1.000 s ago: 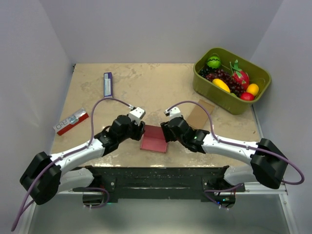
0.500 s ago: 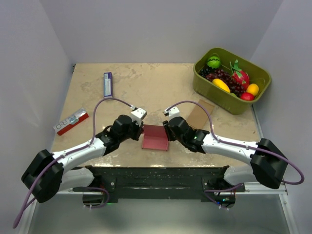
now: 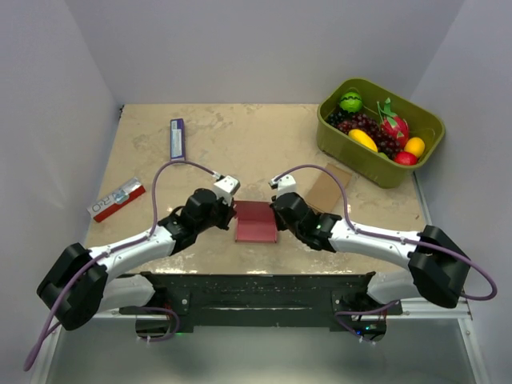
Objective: Fold the paper box
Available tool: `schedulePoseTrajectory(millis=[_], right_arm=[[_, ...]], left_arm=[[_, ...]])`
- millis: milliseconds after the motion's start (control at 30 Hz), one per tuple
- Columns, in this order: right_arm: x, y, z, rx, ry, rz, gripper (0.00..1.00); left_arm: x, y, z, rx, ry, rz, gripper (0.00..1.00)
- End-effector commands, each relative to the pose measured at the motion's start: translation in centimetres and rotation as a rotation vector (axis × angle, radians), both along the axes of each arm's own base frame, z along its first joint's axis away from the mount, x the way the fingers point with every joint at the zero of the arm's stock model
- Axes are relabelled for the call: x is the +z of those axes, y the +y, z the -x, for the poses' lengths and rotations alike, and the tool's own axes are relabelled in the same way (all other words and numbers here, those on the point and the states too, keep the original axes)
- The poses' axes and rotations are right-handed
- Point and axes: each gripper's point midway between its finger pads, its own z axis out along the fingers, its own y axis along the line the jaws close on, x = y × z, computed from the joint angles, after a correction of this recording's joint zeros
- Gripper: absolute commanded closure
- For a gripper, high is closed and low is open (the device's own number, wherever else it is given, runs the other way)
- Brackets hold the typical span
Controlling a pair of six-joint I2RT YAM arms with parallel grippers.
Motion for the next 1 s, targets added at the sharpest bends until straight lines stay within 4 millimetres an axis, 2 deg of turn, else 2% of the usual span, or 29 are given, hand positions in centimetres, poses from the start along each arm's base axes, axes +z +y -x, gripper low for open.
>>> schedulePoseTrajectory(millis=[0,33,200,367,600,967], right_arm=[[2.6,2.1,-0.5,-0.093,-0.089,-0.121,1.0],[3.0,1.7,-1.0,-0.158,-0.121,-0.131,1.0],[3.8,2.9,-1.0,-0.266,-0.174,-0.174,1.0],[2.5,3.2,-1.4,-0.38,-0.173,-0.203,1.0],[1.6,3.1,-1.4,-0.448,-0.182,-0.252,1.0],[-0.7,2.6,0.4,-0.5,-0.164,-0.247,1.0]], left_arm=[[2.1,-1.4,-1.2,0.069,-0.05,0.164,1.0],[2.3,-1.5,-1.3,0.083,-0.051,0.185,1.0],[3.8,-2.4,-2.1,0.125,-0.129,0.229,1.0],[3.8,-3.5,-2.0,0.138,-0.176,0.239,1.0],[1.6,-3.2,-1.0,0.162,-0.164,0.233,1.0],[-1.0,-2.8,0.8,0.178,-0.099,0.261,1.0]])
